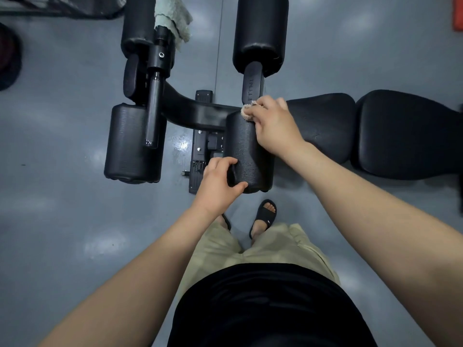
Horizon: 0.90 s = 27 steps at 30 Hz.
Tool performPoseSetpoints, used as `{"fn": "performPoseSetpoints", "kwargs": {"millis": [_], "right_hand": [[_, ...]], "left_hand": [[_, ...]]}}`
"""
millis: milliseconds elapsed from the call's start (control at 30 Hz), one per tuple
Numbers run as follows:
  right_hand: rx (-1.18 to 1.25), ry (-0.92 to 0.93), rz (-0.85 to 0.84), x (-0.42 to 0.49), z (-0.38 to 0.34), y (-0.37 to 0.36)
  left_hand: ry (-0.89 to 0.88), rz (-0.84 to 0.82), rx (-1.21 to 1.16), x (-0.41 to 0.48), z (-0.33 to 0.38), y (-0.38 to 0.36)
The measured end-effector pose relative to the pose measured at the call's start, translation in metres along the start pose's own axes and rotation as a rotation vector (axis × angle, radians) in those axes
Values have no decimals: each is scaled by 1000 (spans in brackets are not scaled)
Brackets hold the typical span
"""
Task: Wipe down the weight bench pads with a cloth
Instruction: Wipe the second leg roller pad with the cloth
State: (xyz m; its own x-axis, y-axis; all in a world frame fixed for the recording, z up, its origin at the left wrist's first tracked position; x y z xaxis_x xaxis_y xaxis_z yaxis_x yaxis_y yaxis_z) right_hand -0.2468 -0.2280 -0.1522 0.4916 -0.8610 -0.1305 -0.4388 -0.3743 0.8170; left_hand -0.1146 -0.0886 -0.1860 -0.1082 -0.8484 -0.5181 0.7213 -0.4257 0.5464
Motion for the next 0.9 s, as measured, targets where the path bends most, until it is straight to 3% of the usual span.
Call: {"fn": "performPoseSetpoints", "kwargs": {"millis": [400,467,600,667,900], "right_hand": [[53,257,-231,-89,-26,-36],[15,223,-187,-73,-20,-29],[86,-45,32,-29,12,-3],[132,-137,62,-20,24,-2],[119,50,-39,-64,0,-28]], "left_hand": [[-65,-58,-16,2,-12,-4],[-63,-77,-14,1,-13,-5],[-49,-81,-7,1,-12,-5],[-44,-80,-8,0,-12,-5],[-54,-88,-16,0,-12,-4]]}}
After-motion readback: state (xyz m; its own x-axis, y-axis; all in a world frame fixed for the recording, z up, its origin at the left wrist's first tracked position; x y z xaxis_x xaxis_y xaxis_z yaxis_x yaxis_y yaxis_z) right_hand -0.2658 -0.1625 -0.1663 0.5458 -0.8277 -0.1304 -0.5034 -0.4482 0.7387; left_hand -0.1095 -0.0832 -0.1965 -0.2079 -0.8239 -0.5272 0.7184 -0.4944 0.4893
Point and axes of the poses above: each hand's wrist, its own x-axis towards the middle knuckle, its own y-axis out of the back of the hand, z = x × y, the point moved 10 cm from there along x, towards the middle knuckle, and after that the axes turned 13 degrees about -z, right-handed, at the moved point
